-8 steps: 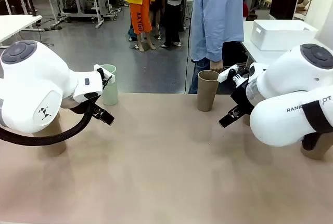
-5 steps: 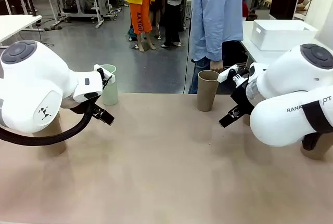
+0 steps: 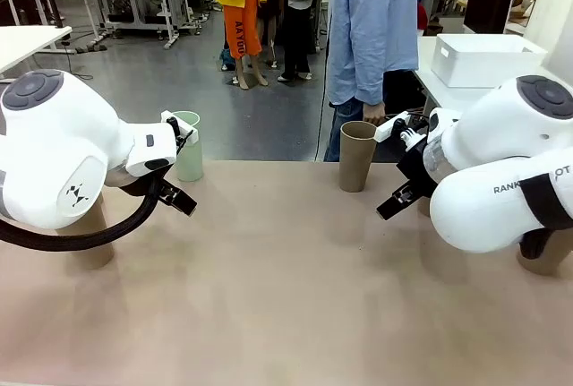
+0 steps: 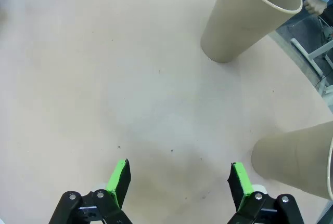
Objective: Stack the cups and store them in the basket.
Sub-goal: Pick up two Reusable plastic cups , one in each hand.
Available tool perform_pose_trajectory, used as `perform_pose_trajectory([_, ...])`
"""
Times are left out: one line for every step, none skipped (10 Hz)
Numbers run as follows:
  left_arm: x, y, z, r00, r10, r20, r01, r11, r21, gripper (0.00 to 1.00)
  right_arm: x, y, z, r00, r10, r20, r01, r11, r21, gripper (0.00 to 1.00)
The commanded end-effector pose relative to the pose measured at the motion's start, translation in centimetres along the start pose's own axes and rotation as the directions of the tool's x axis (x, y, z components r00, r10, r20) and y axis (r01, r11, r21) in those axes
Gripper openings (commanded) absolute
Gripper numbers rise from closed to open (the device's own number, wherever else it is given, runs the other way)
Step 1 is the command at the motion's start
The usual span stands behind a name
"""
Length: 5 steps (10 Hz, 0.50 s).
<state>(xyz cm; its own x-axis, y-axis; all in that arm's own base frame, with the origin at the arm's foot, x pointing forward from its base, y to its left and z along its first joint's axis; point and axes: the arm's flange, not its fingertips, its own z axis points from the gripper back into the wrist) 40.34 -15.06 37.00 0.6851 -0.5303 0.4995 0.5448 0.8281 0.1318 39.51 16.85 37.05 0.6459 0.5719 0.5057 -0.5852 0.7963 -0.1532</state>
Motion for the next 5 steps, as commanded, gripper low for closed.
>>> perform_pose_trajectory([0.0, 0.0, 0.0, 1.0, 0.0, 0.0, 0.0, 1.0, 0.0, 1.0, 0.0, 0.0, 0.0, 1.0, 0.0, 0.0, 0.0, 1.0, 0.0, 1.0])
perform_pose_trajectory([2.7, 1.3, 1.5, 0.999, -0.022, 0.038, 0.024, 0.999, -0.047, 1.0, 3.0, -2.1, 2.0, 1.0, -0.011, 0.006, 0.011, 0.999, -0.037, 1.0])
perform_pose_trajectory([5.5, 3.0, 3.5, 0.998, -0.032, 0.045, 0.035, 0.997, -0.072, 1.0, 6.1, -4.3, 4.1, 1.0, -0.026, 0.007, 0.027, 0.999, -0.041, 1.0])
perform_pose_trajectory([8.1, 4.9, 5.3, 0.999, -0.04, 0.025, 0.043, 0.99, -0.132, 1.0, 8.6, -6.3, 6.6, 0.999, -0.042, 0.01, 0.042, 0.999, -0.021, 1.0])
perform_pose_trajectory([10.6, 7.0, 7.6, 0.998, -0.068, -0.011, 0.063, 0.972, -0.227, 1.0, 10.6, -8.3, 9.2, 0.999, -0.039, 0.013, 0.039, 0.999, 0.023, 1.0])
